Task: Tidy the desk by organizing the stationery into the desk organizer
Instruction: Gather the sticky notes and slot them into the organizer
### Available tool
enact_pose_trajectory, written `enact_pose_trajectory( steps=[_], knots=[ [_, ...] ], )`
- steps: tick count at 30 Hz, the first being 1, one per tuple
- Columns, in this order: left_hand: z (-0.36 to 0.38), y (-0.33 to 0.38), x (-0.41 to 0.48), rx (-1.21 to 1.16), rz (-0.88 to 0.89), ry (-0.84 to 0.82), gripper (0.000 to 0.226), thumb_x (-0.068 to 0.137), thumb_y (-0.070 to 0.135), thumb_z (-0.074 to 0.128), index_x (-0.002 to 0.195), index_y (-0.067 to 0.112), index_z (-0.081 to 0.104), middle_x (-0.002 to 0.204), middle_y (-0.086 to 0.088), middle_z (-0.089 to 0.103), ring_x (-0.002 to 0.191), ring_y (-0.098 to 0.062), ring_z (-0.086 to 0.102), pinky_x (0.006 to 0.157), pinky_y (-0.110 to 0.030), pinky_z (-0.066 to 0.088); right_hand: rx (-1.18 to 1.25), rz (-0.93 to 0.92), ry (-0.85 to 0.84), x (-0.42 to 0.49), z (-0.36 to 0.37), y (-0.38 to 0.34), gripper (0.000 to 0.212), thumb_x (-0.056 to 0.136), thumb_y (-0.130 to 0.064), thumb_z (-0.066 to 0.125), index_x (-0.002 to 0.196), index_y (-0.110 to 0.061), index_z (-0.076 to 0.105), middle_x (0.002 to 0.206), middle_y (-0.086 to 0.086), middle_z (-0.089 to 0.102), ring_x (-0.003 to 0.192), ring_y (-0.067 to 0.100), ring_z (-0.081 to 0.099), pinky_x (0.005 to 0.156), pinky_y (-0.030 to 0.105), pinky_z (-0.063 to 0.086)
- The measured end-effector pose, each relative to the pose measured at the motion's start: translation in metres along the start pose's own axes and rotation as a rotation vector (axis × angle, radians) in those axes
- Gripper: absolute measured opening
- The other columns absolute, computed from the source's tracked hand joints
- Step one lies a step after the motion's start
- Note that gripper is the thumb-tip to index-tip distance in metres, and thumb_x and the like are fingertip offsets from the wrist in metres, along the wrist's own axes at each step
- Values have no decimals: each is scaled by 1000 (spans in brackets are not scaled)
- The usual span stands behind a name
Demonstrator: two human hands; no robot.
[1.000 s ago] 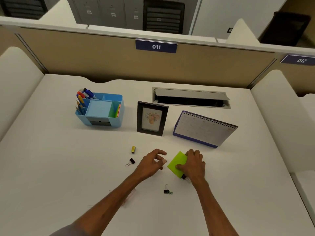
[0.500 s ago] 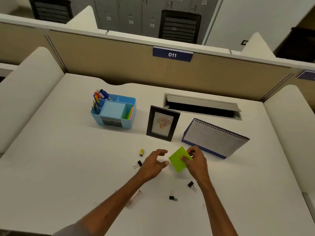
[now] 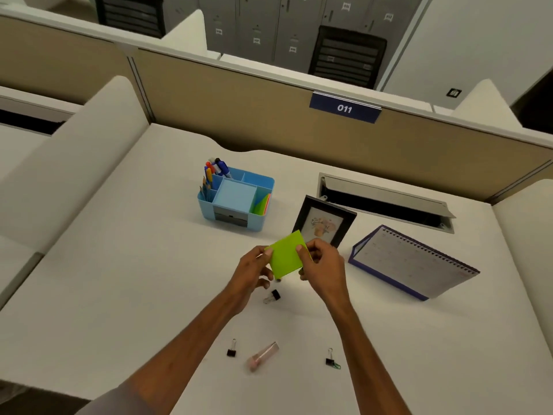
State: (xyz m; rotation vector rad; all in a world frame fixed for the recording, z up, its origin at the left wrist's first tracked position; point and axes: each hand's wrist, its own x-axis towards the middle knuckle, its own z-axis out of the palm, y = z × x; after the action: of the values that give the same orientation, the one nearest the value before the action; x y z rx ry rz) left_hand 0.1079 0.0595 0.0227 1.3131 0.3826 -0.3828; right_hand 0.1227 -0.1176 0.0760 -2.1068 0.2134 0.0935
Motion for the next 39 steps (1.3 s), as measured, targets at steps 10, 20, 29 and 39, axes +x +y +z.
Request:
enact_pose_trajectory(
  steps=[10, 20, 29, 39],
  knots=[
    [-82, 27, 11, -46, -57, 100, 24, 108, 33, 57, 128, 26, 68, 116, 0, 79, 81, -21, 66, 64, -30, 54, -74, -68, 216, 65, 65, -80, 25, 97, -33, 67, 76, -21, 62, 64, 0, 67, 58, 22, 71, 55, 47, 61],
    [-132, 22, 18, 10, -115, 92, 24, 108, 21, 54, 126, 27, 70, 114, 3, 80, 86, -20, 70, 69, -31, 56, -276, -29, 315, 116, 111, -106, 21, 98, -30, 68, 87, -12, 65, 80, 3, 68, 71, 17, 64, 50, 17, 35],
    [-148, 12, 18, 61, -139, 38, 25, 109, 22, 53, 125, 25, 71, 112, 5, 80, 86, -17, 71, 72, -31, 57, -396, 33, 228, 113, 130, -88, 15, 98, -26, 68, 99, -11, 71, 92, 6, 73, 76, 16, 61, 52, 21, 37],
    [-104, -1, 1, 121, -142, -63, 24, 108, 23, 54, 126, 24, 71, 113, 4, 79, 86, -16, 71, 70, -28, 57, -247, 103, 179, 21, 81, 0, 7, 97, -25, 68, 96, -20, 72, 78, -3, 73, 70, 13, 72, 65, 43, 66]
  ],
)
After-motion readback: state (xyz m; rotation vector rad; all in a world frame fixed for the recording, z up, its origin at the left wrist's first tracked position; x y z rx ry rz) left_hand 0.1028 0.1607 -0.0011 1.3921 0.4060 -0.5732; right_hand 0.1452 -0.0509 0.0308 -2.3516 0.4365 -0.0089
